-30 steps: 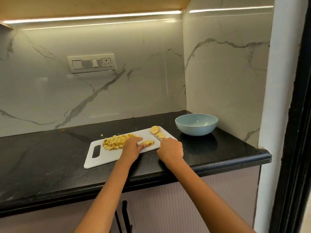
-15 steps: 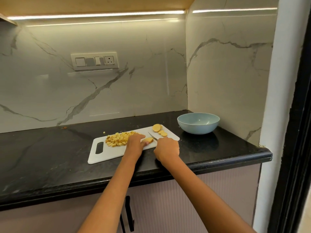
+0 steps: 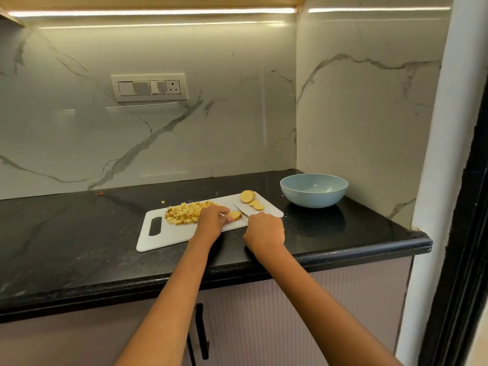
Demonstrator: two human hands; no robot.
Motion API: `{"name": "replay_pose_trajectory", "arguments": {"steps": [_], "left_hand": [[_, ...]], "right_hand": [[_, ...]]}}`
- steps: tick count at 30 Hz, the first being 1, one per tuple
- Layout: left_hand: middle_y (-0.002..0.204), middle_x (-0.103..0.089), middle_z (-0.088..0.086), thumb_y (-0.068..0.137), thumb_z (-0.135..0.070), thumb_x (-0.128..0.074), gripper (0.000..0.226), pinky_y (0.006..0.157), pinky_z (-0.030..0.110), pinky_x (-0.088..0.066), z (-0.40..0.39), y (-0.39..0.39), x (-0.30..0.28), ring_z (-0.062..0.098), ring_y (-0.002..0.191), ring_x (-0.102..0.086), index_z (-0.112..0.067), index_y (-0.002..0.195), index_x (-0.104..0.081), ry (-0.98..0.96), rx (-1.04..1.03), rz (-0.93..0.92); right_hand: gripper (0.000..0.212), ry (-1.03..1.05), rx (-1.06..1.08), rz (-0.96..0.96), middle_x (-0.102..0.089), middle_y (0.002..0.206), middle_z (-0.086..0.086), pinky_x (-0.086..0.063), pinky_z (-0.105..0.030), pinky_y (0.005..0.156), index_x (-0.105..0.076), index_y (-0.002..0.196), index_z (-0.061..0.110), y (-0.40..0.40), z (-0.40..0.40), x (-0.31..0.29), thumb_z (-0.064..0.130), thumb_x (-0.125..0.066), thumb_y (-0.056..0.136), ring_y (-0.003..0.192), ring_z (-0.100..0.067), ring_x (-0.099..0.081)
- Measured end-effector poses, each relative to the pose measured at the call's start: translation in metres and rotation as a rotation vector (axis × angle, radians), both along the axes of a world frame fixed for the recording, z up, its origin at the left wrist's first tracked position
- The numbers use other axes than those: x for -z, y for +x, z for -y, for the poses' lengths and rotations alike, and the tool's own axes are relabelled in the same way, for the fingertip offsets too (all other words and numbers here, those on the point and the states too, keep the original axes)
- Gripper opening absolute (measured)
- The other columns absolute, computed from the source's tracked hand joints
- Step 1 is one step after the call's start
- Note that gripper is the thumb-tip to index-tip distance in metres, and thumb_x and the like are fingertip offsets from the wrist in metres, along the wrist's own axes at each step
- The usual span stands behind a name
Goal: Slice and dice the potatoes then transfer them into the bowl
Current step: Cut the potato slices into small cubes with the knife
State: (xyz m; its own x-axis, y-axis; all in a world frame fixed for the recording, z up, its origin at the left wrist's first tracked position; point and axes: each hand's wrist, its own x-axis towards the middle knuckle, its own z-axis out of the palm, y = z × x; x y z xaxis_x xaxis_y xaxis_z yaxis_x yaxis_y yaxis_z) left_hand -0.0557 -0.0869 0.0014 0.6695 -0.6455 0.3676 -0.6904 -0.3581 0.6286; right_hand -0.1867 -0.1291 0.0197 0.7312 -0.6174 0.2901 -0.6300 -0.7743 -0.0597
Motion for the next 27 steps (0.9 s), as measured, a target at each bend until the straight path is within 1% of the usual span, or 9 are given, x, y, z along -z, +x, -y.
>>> {"name": "replay_pose_trajectory", "arguments": {"steps": [3, 10, 12, 14, 15, 16, 22, 25, 27], "left_hand": [[0.121, -0.058, 0.02, 0.088, -0.019, -0.061, 0.04, 0.092, 0.031, -0.038, -0.001, -0.002, 0.0, 0.029, 0.109, -0.053, -0.001, 0.124, -0.056, 0.018, 0.018, -0.008], [0.13, -0.055, 0.015, 0.089, -0.019, -0.06, 0.037, 0.097, 0.032, -0.036, 0.001, -0.001, 0.0, 0.028, 0.119, -0.049, -0.002, 0.122, -0.059, 0.055, 0.059, -0.024], [0.124, -0.058, 0.015, 0.089, -0.02, -0.06, 0.034, 0.093, 0.031, -0.037, 0.001, -0.001, -0.001, 0.028, 0.114, -0.05, -0.002, 0.118, -0.061, 0.068, 0.058, -0.031], [0.102, -0.059, 0.017, 0.089, -0.019, -0.06, 0.014, 0.084, 0.029, -0.036, 0.001, -0.001, -0.001, 0.025, 0.1, -0.051, -0.008, 0.094, -0.067, 0.073, 0.056, -0.032], [0.091, -0.052, 0.013, 0.089, -0.019, -0.061, 0.012, 0.078, 0.028, -0.034, 0.0, -0.001, 0.0, 0.021, 0.091, -0.048, -0.018, 0.077, -0.06, 0.071, 0.059, -0.018], [0.087, -0.046, 0.008, 0.088, -0.018, -0.061, 0.025, 0.075, 0.027, -0.031, 0.001, 0.001, 0.0, 0.018, 0.087, -0.044, -0.026, 0.068, -0.048, 0.067, 0.054, -0.003], [0.086, -0.039, 0.004, 0.087, -0.011, -0.062, 0.035, 0.072, 0.024, -0.028, 0.003, 0.006, 0.001, 0.015, 0.081, -0.037, -0.028, 0.064, -0.04, 0.046, 0.06, 0.025], [0.085, -0.045, 0.002, 0.088, -0.015, -0.06, 0.021, 0.076, 0.026, -0.031, 0.005, 0.008, 0.003, 0.015, 0.085, -0.04, -0.026, 0.072, -0.053, 0.043, 0.077, 0.002], [0.074, -0.044, -0.006, 0.089, -0.021, -0.06, 0.025, 0.076, 0.027, -0.031, 0.006, 0.009, 0.004, 0.016, 0.086, -0.041, -0.029, 0.068, -0.048, 0.048, 0.095, 0.007]], "right_hand": [[0.028, 0.057, 0.037, 0.029, -0.06, 0.112, -0.007, -0.044, -0.026, 0.073, -0.056, 0.118, 0.009, -0.002, 0.0, 0.0, 0.025, -0.044, 0.097, 0.1, -0.021, -0.06], [0.032, 0.226, 0.044, 0.063, -0.058, 0.119, -0.009, -0.043, -0.028, 0.081, -0.054, 0.121, 0.008, -0.005, -0.002, -0.006, 0.026, -0.045, 0.096, 0.108, -0.023, -0.056], [0.032, 0.231, 0.066, 0.06, -0.059, 0.119, -0.009, -0.043, -0.027, 0.08, -0.054, 0.121, 0.008, -0.003, -0.002, -0.006, 0.025, -0.045, 0.096, 0.108, -0.022, -0.057], [0.031, 0.222, 0.079, 0.05, -0.059, 0.118, -0.008, -0.043, -0.026, 0.079, -0.054, 0.121, 0.009, -0.001, 0.0, -0.006, 0.025, -0.044, 0.097, 0.107, -0.021, -0.057], [0.03, 0.214, 0.081, 0.043, -0.06, 0.117, -0.008, -0.043, -0.026, 0.077, -0.054, 0.121, 0.009, 0.0, 0.0, -0.006, 0.024, -0.044, 0.097, 0.106, -0.021, -0.058], [0.029, 0.206, 0.079, 0.035, -0.061, 0.116, -0.008, -0.042, -0.025, 0.075, -0.055, 0.12, 0.009, 0.001, 0.0, -0.006, 0.024, -0.045, 0.097, 0.104, -0.02, -0.059], [0.025, 0.144, 0.018, -0.025, -0.062, 0.111, -0.008, -0.041, -0.025, 0.072, -0.057, 0.116, 0.008, 0.002, -0.002, -0.006, 0.018, -0.044, 0.097, 0.099, -0.02, -0.06], [0.026, 0.153, 0.037, -0.004, -0.062, 0.113, -0.008, -0.041, -0.025, 0.072, -0.056, 0.118, 0.008, 0.002, -0.002, -0.005, 0.019, -0.044, 0.098, 0.101, -0.02, -0.06], [0.027, 0.181, 0.056, 0.021, -0.06, 0.116, -0.008, -0.04, -0.025, 0.073, -0.055, 0.121, 0.009, 0.002, -0.002, -0.004, 0.02, -0.044, 0.098, 0.104, -0.02, -0.058]]}}
